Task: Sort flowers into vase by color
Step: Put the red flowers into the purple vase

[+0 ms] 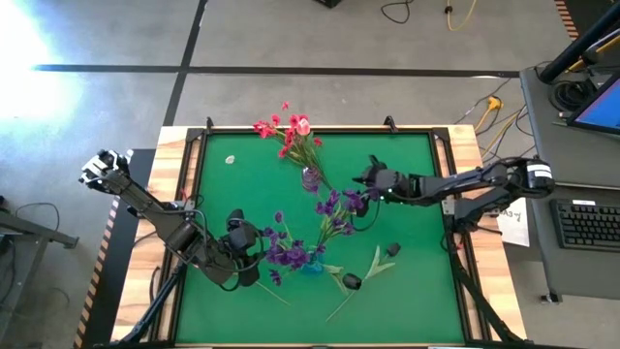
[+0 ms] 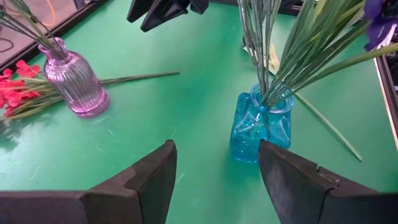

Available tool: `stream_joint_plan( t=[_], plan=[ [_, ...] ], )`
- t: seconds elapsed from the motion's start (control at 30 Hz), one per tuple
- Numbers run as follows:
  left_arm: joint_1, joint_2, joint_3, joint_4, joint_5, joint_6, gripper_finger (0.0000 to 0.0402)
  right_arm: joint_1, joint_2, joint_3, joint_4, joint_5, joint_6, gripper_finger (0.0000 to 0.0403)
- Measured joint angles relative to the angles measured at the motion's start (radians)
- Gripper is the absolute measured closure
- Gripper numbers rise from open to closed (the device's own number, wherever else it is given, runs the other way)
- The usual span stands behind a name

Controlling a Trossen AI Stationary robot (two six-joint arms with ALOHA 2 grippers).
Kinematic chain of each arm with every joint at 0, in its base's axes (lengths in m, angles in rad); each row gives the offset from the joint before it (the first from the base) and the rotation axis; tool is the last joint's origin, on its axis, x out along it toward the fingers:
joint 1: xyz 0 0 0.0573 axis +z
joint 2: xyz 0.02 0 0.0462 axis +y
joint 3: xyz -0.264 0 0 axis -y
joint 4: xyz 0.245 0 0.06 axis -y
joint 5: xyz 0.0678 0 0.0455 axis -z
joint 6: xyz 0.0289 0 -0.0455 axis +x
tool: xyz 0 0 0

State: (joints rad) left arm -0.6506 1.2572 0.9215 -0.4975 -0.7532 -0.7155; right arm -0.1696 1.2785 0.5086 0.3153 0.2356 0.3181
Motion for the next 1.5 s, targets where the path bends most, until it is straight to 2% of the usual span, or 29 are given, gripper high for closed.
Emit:
stream_joint_plan(
  t=[0.23,0.47,0.6,0.93,1.17,1.5],
  plan=[
    [0.000,0.000,0.000,-0.004,-0.023,0.000,0.0189,0.000,0.000,-0.069,0.170,0.000,-0.018,0.0147],
    [0.000,0.000,0.000,-0.008,-0.027,0.000,0.0189,0.000,0.010,-0.079,0.204,0.001,-0.045,0.0153],
    [0.000,0.000,0.000,-0.009,-0.029,0.000,0.0189,0.001,0.092,-0.080,0.317,0.000,-0.065,0.0154],
    [0.000,0.000,0.000,-0.019,-0.050,0.000,0.0189,-0.012,0.338,-0.017,0.466,-0.033,-0.101,0.0154],
    [0.000,0.000,0.000,-0.027,-0.051,0.000,0.0189,-0.012,0.438,0.039,0.474,-0.037,-0.082,0.0154],
    [0.000,0.000,0.000,-0.036,-0.053,0.000,0.0189,-0.022,0.462,0.059,0.414,-0.023,-0.084,0.0154]
  ],
)
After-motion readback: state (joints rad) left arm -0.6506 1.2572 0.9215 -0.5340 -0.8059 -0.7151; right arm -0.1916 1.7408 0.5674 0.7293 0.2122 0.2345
